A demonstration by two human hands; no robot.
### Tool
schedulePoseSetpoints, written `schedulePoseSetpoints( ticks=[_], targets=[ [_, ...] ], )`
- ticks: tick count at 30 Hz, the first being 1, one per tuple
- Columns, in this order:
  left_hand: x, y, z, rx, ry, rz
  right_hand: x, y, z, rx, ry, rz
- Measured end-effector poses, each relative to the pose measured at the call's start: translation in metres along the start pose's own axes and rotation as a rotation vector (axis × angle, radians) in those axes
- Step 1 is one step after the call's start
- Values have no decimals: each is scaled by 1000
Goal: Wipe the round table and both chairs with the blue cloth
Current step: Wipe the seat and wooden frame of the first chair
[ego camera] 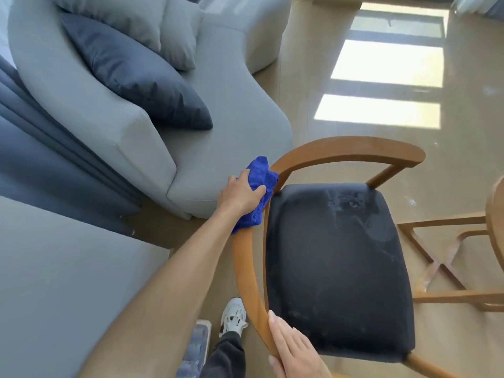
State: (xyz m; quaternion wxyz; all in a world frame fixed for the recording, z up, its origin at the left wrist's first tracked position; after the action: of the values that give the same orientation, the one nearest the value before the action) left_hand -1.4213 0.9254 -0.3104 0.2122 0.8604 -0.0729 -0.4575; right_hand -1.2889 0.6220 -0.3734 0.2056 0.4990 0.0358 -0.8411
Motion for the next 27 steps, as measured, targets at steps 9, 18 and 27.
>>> schedulePoseSetpoints(
  ticks=[9, 18, 27],
  targets=[
    [2, -5, 0, 37, -57, 0, 2, 6, 3, 12, 208, -96],
    [7, 88, 34, -23, 129, -211, -5, 13, 9, 30, 211, -139],
    [11, 105, 32, 14, 46, -275, -8, 13, 7, 39, 155, -202]
  ],
)
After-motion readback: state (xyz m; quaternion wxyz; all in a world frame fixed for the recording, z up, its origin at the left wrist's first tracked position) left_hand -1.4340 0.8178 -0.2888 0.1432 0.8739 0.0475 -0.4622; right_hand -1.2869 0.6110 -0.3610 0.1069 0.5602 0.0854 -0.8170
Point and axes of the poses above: each hand's wrist, its own y-axis away from the middle knuckle, its own x-axis out of the palm, z = x × y, the point moved 6 cm from there along -y, towards the middle knuckle, and after that the axes turned 2 degrees about -z, right-handed, at the moved point
